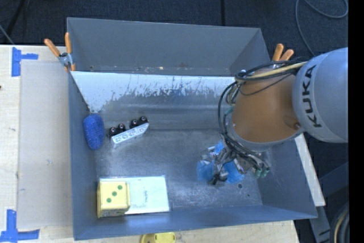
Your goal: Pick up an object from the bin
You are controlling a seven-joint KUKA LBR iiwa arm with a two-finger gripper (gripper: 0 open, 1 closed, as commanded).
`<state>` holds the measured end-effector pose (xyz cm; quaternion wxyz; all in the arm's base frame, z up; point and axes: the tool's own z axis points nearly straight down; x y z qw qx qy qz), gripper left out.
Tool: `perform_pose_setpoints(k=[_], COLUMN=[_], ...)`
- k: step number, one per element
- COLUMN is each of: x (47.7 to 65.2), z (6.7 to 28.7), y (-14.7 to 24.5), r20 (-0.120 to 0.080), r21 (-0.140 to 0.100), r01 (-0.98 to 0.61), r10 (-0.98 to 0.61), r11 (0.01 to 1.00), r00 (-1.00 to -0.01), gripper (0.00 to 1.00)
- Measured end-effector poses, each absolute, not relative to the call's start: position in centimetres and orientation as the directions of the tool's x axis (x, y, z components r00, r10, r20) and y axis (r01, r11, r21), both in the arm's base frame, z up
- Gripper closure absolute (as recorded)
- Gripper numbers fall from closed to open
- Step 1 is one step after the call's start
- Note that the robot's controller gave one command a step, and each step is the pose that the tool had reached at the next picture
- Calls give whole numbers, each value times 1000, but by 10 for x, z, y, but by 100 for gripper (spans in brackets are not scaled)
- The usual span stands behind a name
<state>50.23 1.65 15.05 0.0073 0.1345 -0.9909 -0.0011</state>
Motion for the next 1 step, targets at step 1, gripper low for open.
perform_pose_setpoints(k=[1], x=[514], z=[207], y=[33], r20=[5], r21=[1], r01=[-257], r10=[-257], r11=[967], r00=[-966], gripper=[100])
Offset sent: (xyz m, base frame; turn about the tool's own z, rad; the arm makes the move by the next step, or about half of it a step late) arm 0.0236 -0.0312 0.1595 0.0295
